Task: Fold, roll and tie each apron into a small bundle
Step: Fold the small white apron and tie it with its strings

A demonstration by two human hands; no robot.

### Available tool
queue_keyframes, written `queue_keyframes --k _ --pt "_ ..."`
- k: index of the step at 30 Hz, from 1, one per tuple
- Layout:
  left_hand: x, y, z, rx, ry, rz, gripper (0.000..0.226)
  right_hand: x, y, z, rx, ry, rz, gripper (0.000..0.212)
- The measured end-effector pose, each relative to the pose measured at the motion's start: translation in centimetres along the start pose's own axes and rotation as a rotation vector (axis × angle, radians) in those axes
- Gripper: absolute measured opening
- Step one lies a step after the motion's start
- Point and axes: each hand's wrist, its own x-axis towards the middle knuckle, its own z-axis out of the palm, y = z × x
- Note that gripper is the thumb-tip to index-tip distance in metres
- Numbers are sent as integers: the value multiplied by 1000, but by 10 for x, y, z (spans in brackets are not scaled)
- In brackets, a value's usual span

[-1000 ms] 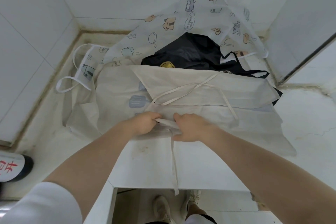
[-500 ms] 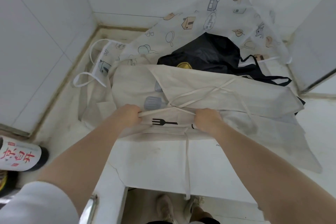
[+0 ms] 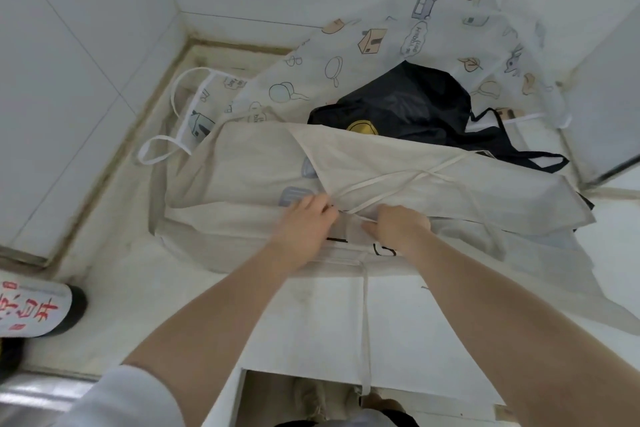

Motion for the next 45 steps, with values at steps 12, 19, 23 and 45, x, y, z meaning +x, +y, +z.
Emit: queue_keyframes --k 12,19,23,45 --pt "37 38 29 -19 -313 -51 37 -10 69 -4 51 117 3 28" --pt "46 57 25 74 -381 -205 40 4 163 -8 61 -38 103 13" --pt "52 74 22 83 -400 -264 34 9 188 -2 11 -18 28 22" --pt "94 198 51 50 -414 -448 87 17 290 14 -29 452 -100 29"
